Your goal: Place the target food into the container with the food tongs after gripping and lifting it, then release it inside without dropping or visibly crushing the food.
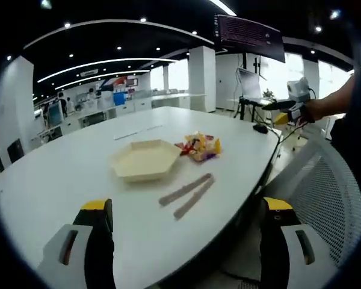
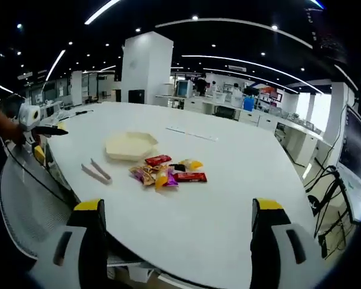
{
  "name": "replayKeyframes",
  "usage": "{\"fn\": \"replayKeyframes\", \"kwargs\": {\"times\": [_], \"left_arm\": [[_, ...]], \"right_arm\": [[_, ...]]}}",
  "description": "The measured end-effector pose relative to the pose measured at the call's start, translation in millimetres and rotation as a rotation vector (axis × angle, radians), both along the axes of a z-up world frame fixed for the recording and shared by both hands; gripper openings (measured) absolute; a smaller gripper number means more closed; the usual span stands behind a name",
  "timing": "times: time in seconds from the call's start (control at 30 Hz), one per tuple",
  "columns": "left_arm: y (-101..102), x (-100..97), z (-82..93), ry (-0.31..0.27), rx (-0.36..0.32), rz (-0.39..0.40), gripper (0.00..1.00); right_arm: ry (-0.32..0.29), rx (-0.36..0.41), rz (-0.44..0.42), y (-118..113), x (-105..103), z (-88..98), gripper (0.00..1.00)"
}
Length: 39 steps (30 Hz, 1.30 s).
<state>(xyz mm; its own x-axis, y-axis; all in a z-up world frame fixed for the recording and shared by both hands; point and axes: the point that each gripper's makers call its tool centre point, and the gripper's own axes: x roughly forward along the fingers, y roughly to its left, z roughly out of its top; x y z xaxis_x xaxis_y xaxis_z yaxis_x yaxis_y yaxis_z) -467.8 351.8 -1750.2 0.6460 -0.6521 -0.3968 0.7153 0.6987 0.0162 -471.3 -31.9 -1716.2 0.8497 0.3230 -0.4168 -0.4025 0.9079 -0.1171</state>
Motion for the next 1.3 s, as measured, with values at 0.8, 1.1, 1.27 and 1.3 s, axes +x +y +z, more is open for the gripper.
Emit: {"fn": "replayKeyframes", "kwargs": {"times": [0.8,1.1,1.27,1.3], "left_arm": [[1,15.5,16.5,-0.003,-0.069,0.019,0.99],[6,17.3,10.0,0.017,-0.041,0.027,0.99],[-6,26.7,5.5,0.018,0.041,-0.080,0.99],[-11,30.6,10.2,0.016,0.032,-0.099,0.98]], "right_arm": [[-0.008,0.005,-0.022,-8,9,9.4,0.99],[0.017,-0.018,0.020,-12,16,1.9,0.99],[0.043,-0.047,0.075,-12,11,-1.1,0.99],[0.046,-0.058,0.087,-13,10,-1.8,0.99]]}}
